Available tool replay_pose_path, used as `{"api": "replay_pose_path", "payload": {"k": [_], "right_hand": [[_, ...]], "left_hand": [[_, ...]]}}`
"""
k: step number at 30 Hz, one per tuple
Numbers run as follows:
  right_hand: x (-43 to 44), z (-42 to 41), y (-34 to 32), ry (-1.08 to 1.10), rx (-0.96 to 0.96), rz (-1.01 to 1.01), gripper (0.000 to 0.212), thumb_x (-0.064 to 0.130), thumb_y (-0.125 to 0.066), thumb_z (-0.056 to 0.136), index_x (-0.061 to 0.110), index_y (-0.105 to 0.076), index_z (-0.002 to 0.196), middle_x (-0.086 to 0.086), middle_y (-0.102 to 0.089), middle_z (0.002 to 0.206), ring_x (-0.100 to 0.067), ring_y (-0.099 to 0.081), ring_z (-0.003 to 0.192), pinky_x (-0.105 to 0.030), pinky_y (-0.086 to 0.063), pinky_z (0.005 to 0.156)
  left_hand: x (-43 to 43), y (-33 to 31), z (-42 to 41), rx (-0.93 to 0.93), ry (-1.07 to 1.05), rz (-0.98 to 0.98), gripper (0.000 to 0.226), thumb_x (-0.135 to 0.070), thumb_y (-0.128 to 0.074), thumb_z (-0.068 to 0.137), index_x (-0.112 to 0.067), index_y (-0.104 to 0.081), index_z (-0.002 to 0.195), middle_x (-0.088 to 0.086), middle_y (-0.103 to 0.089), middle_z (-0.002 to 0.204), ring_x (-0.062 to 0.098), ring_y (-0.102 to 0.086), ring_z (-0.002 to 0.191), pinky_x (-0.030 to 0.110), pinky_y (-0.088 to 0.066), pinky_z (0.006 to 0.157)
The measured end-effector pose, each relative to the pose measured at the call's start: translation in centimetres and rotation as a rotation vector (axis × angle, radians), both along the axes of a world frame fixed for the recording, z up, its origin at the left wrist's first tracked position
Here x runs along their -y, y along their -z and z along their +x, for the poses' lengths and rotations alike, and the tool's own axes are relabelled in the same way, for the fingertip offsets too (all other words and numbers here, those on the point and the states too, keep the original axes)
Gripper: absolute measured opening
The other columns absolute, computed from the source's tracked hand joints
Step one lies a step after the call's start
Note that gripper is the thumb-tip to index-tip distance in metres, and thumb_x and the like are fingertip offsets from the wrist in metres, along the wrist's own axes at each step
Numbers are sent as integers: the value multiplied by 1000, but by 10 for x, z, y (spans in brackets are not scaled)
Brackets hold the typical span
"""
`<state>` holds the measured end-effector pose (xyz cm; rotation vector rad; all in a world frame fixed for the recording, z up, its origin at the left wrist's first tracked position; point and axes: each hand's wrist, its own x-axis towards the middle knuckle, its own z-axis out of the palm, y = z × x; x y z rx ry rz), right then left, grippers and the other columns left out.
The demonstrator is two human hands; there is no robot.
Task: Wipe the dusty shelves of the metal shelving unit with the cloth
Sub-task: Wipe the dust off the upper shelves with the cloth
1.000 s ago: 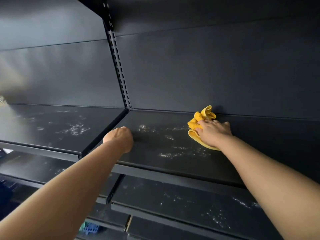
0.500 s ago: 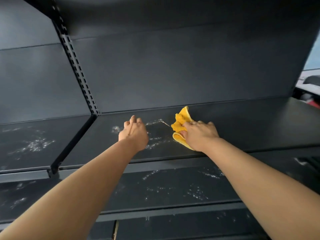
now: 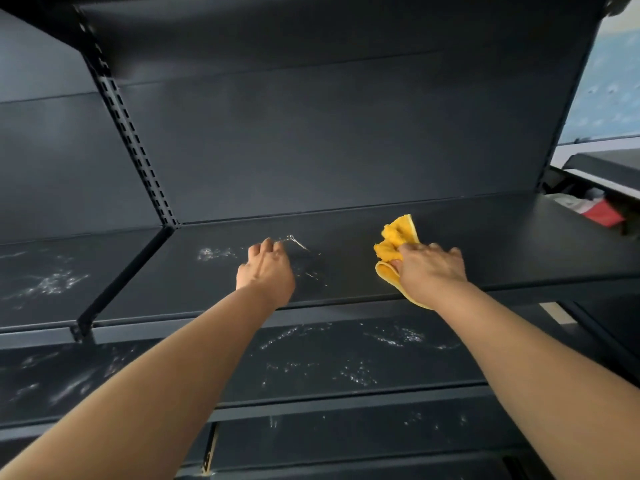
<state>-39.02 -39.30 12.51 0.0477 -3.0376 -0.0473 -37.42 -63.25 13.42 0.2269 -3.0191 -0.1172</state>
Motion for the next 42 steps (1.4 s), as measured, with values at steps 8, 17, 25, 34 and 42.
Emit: {"api": "replay_pose_path", "payload": {"k": [8,17,25,34,42], "right_hand": [[11,-2,6,27,9,22,37,40,-30,99,22,-45,128,-7,-55,127,-26,-52,114,-40,-36,92],[53,0,3,-32,18,-3,33,39,-30,99,25,-48,122,-4,-55,126,-25,-52,111,-41,-34,86],[149,9,4,-149,-1,-14,34,40,-28,99,25,-49,122,-4,-55,130,-25,-51,115,-44,-36,90],[258,19,8,-220,-18,-28,31,39,-34,98,24,-51,119,-3,-57,127,-26,-51,116,-45,-35,90],[331,36,10,-395,-103,-63,29,36,-31,101,27,-52,118,2,-62,120,-23,-55,109,-40,-32,80]], "left_hand": [[39,3,24,45,-277,-24,56,-8,-52,88,-6,-34,141,7,-36,144,28,-32,133,44,-39,102],[93,-1,31,122,-208,-127,32,-4,-46,88,-7,-53,119,9,-52,125,28,-48,117,38,-46,83],[155,-3,42,171,-239,-159,29,-5,-47,89,-9,-57,115,10,-54,123,29,-44,120,38,-44,85],[216,-7,39,144,-103,-129,27,-3,-44,87,-12,-64,103,3,-58,86,23,-54,75,31,-44,63],[247,-11,40,54,-16,80,24,-2,-42,84,-10,-64,89,5,-56,82,27,-53,75,29,-41,61]]}}
